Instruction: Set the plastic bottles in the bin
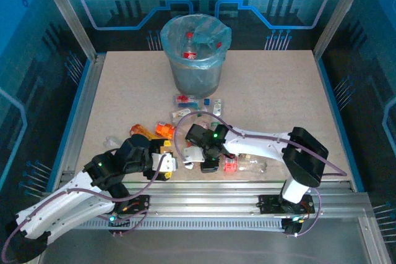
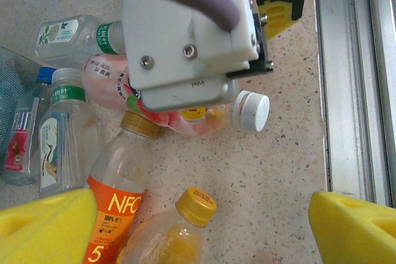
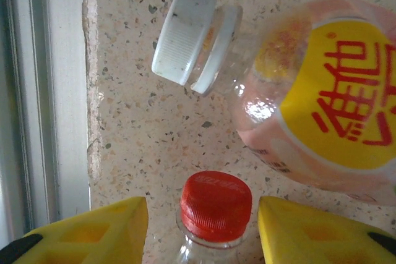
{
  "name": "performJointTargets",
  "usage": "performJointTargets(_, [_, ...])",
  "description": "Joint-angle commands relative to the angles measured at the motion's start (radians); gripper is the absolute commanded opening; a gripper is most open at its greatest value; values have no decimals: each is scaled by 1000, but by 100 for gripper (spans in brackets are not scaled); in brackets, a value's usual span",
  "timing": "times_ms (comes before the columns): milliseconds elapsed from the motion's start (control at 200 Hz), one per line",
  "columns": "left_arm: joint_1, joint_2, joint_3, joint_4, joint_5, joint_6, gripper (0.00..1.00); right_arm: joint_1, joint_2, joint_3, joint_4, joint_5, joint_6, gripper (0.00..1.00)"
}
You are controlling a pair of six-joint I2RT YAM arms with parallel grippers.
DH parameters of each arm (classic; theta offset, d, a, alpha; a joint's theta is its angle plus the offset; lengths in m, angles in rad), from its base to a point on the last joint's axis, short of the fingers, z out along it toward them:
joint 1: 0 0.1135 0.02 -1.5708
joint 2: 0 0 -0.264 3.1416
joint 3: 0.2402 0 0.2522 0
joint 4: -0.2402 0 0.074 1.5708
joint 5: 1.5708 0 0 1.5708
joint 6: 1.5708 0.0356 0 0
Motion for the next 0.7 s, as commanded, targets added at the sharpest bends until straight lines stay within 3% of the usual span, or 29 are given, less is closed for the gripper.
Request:
performJointTargets(0, [5, -6, 16, -26, -6, -14, 89, 14, 23, 23, -25, 0, 2, 50])
performJointTargets(480, [5, -5, 22, -29, -4, -19, 89, 11, 73, 21, -14, -6, 8, 46])
performJointTargets(695, [5, -6, 29, -33, -4, -21, 89, 5, 60, 18, -30, -32, 19, 35])
